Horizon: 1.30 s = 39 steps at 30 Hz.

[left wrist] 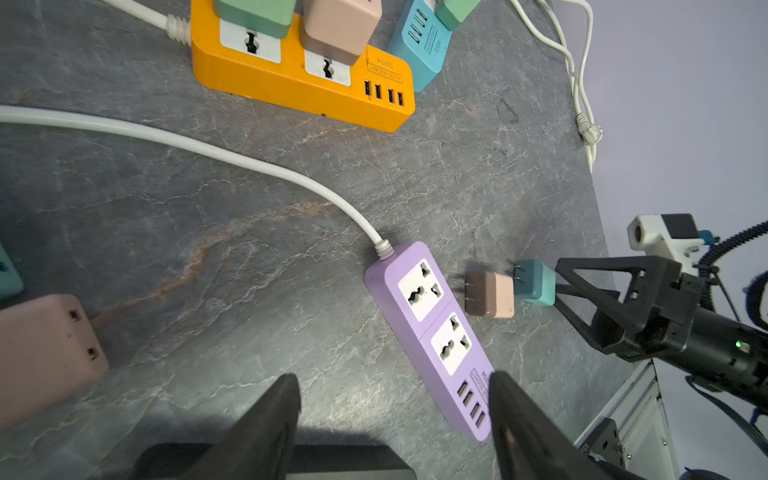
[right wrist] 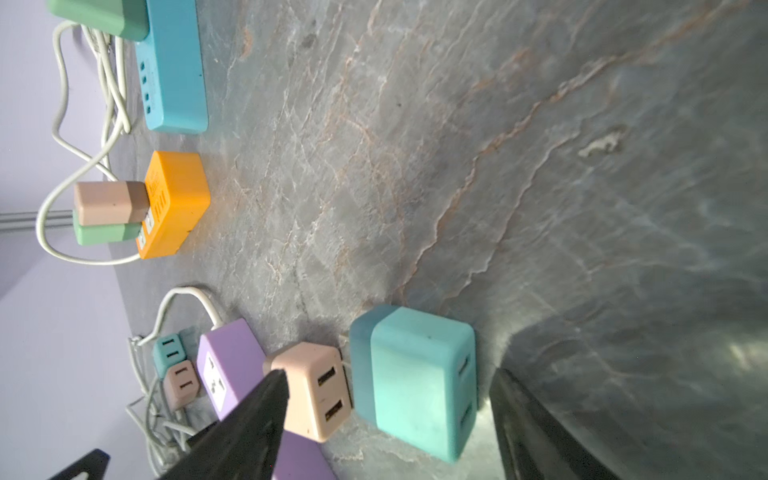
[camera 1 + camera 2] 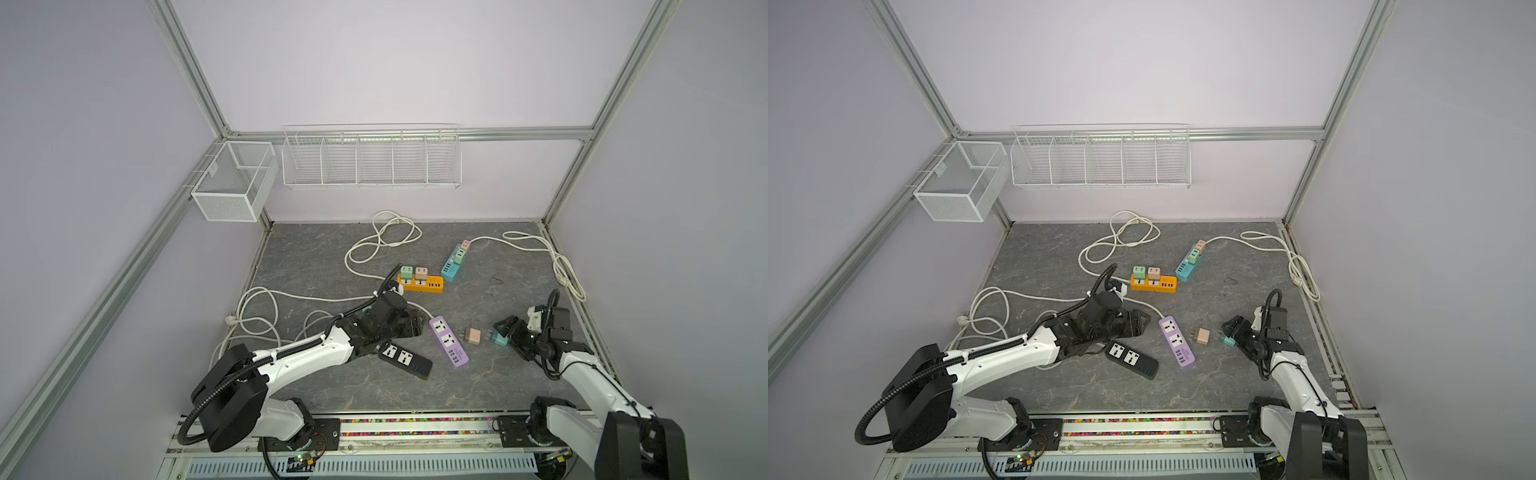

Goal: Pull the plug off the socket
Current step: 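Lower the mint plug onto the table with the right gripper while the left opens, then move both grippers toward the orange strip holding mint and pink plugs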

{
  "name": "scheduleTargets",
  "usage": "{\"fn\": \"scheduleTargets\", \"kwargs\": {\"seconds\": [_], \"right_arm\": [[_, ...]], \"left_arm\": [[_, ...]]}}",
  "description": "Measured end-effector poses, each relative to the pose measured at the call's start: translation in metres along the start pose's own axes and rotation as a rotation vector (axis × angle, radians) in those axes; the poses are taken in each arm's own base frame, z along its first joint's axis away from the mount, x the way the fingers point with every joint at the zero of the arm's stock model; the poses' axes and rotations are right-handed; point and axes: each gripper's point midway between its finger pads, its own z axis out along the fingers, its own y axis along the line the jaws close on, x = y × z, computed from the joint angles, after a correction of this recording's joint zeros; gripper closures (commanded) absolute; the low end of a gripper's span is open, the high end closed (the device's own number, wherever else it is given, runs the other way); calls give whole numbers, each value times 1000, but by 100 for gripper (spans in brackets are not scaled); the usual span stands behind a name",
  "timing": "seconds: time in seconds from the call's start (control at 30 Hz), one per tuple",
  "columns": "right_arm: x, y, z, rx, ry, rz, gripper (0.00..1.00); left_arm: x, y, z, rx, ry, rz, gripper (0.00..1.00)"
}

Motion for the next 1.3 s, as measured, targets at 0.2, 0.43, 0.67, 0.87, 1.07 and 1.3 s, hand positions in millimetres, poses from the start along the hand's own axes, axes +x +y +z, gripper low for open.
{"fn": "scheduleTargets", "kwargs": {"seconds": [0.2,0.43,0.67,0.87,1.07,1.3], "right_arm": [[-6,21,-20,17,-21,-69,2],[-5,58,-27,23,15,-214,2],[9,110,-7,3,83,-444,9],[11,151,32,-21,131,-576,11],[8,198,69,-111,130,-725,11],[-6,221,109,-135,117,-825,11]], "left_arm": [[-12,1,-7,-1,-21,16,26],[-33,7,-21,-7,-83,22,25],[-56,47,-18,-87,-141,-24,24],[-69,81,-13,-152,-178,-55,23],[-70,97,-1,-170,-181,-44,20],[-61,106,8,-182,-145,-20,17]]}}
